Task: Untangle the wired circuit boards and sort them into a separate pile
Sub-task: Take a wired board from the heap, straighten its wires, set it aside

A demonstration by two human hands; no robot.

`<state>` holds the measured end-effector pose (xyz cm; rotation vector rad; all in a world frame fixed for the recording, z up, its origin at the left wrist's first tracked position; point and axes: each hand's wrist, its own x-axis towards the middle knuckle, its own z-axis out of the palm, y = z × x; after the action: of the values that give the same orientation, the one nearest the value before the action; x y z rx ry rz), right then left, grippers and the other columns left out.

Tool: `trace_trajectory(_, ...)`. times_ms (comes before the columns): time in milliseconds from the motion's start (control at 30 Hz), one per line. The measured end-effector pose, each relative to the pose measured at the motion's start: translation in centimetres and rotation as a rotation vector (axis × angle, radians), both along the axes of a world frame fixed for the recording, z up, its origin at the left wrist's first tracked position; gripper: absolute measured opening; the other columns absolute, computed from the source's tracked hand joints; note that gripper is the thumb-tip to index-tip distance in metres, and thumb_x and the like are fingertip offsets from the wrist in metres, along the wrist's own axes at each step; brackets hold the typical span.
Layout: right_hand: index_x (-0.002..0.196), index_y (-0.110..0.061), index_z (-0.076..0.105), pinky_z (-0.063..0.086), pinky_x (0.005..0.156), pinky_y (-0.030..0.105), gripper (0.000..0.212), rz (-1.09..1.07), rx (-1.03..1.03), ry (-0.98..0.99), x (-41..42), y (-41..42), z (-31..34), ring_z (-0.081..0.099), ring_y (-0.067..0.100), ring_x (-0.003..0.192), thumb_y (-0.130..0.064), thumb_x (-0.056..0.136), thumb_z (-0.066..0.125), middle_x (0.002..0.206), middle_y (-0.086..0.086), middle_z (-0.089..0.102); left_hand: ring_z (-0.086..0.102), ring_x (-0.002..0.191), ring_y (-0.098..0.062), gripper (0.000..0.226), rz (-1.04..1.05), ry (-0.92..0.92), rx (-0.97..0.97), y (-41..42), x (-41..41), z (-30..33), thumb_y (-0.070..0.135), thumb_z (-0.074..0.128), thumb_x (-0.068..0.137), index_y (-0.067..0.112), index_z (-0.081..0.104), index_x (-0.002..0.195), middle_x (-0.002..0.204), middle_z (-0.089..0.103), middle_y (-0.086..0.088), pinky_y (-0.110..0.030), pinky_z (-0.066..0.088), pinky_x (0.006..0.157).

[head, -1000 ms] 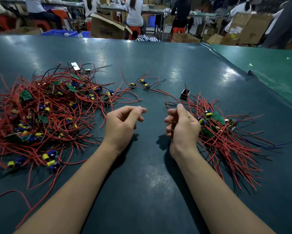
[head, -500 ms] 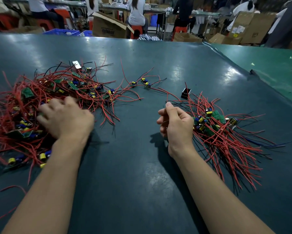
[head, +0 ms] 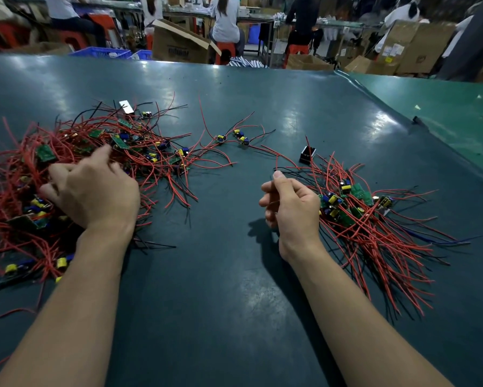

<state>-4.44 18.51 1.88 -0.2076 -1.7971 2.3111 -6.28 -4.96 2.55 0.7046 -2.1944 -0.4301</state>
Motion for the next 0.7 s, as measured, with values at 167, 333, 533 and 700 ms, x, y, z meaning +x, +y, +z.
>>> trace_trajectory(167, 0.066, -0.014, 0.063, 0.029, 0.036, 0.017, 0.036, 0.004, 0.024, -0.006, -0.1, -0.1, -0.1, 0.043, 0.009, 0.037, -0.026, 0.098, 0.057, 0.05, -0.001, 0.058, 0.051, 0.107, -0.031, 0.053, -0.028, 0.249, -0.006, 1.3, 0.9, 1.0, 0.03, 0.038, 0.094, 0.02, 0.039, 0.147, 0.104, 0.071, -0.009, -0.041, 0.032, 0.095)
trace_trajectory(333, 0.066, -0.013, 0.062, 0.028, 0.036, 0.014, 0.036, 0.009, 0.061, -0.012, -0.1, -0.2, 0.0, 0.043, 0.008, 0.036, -0.025, 0.099, 0.056, 0.049, -0.001, 0.059, 0.061, 0.097, -0.04, 0.057, -0.076, 0.272, 0.026, 1.5, 1.4, 1.6, 0.027, 0.038, 0.096, 0.014, 0.027, 0.15, 0.098, 0.074, -0.011, -0.049, 0.044, 0.088)
trace_trajectory(533, 0.075, -0.014, 0.064, 0.035, 0.038, 0.017, 0.023, 0.078, 0.178, 0.045, -0.3, -0.4, -0.6, 0.047, 0.01, 0.039, -0.02, 0.096, 0.059, 0.056, 0.001, 0.062, 0.063, 0.074, -0.042, 0.03, -0.289, 0.314, -0.019, 5.6, 2.6, 2.0, 0.019, 0.04, 0.097, 0.012, 0.053, 0.124, 0.083, 0.069, -0.017, -0.041, 0.035, 0.063)
trace_trajectory(700, 0.132, -0.033, 0.053, 0.049, 0.063, 0.031, 0.048, 0.25, 0.68, 0.162, 0.0, -0.9, -1.1, 0.061, 0.014, 0.059, -0.022, 0.088, 0.069, 0.09, -0.009, 0.067, 0.065, 0.071, -0.033, 0.032, -0.772, 0.383, -0.138, 10.1, 4.3, 0.9, 0.014, 0.045, 0.093, 0.007, 0.062, 0.118, 0.086, 0.069, -0.01, -0.041, 0.05, 0.063)
